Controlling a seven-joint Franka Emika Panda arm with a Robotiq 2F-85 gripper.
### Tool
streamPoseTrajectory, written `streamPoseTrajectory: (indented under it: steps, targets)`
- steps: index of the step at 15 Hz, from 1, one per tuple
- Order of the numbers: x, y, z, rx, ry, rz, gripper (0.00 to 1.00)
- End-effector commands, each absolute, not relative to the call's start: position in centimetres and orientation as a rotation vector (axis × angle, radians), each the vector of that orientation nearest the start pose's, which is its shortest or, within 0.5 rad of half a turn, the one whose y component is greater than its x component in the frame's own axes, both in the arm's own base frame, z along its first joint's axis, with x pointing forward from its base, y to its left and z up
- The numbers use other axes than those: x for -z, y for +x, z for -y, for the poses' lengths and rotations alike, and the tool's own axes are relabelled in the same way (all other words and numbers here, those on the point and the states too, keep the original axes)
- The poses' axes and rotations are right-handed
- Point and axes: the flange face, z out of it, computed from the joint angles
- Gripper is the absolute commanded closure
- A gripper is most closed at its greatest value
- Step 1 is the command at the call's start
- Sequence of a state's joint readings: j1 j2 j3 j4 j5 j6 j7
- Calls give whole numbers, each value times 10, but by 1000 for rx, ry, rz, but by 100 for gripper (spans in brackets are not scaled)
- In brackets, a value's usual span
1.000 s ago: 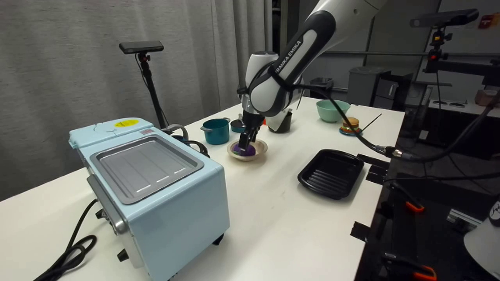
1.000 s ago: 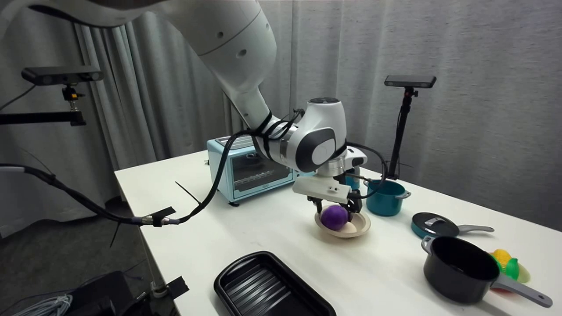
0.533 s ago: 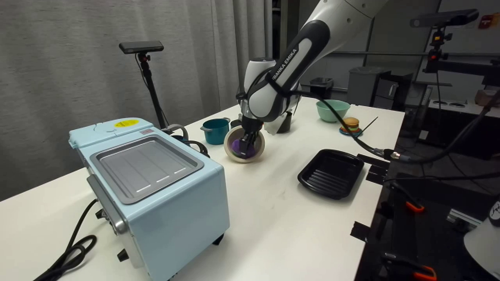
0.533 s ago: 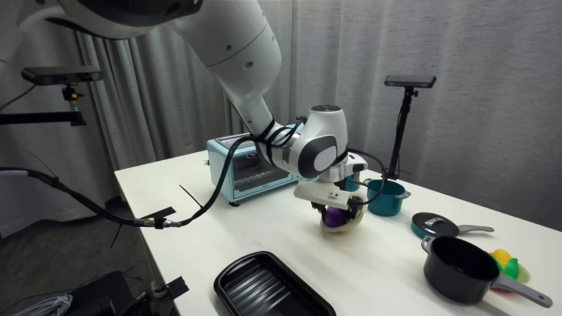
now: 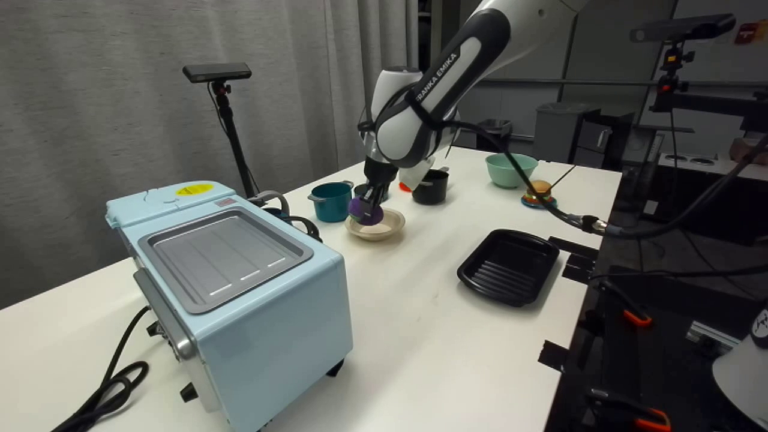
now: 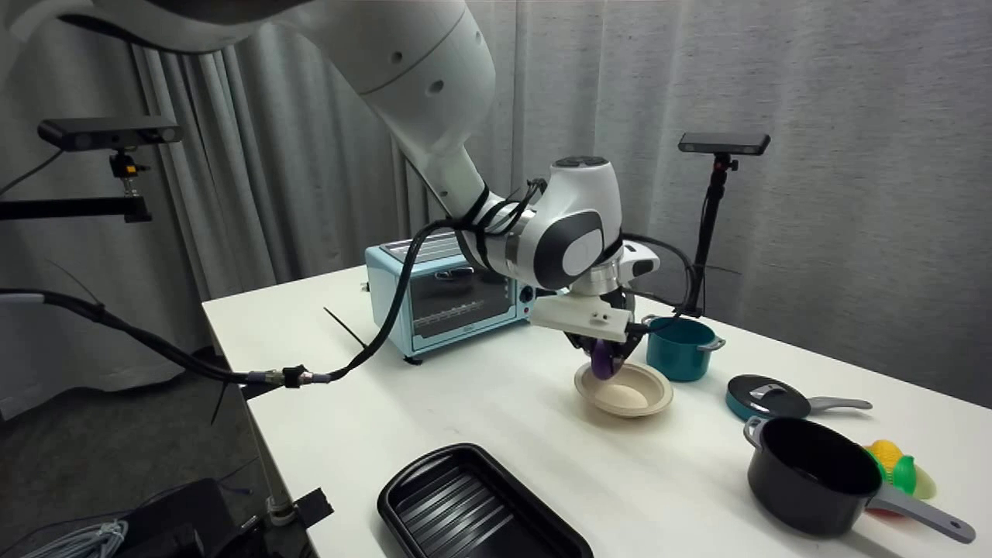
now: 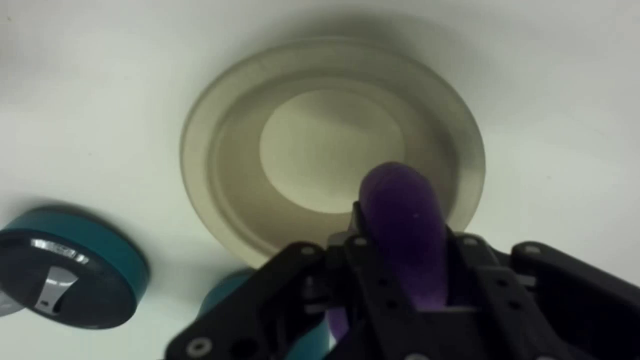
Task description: Remove the purple plushy from the plate and put it on the table
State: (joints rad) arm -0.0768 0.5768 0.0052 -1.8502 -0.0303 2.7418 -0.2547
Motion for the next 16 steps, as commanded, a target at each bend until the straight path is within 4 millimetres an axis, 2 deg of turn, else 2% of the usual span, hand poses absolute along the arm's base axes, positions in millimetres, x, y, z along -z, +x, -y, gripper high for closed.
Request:
streamPoseTrajectory:
  steps: [1, 4, 7, 11, 12, 16]
  targets:
    - [-299, 667, 39, 583, -3105, 301, 97]
    - [-338, 662, 21, 651, -3022, 275, 94]
    - [-355, 649, -6, 628, -2925, 273, 94]
    - [-345, 611, -34, 421, -2827, 341, 94]
    - [-335, 601, -42, 356, -2817, 358, 94]
    - [-299, 557, -51, 118, -2805, 414, 94]
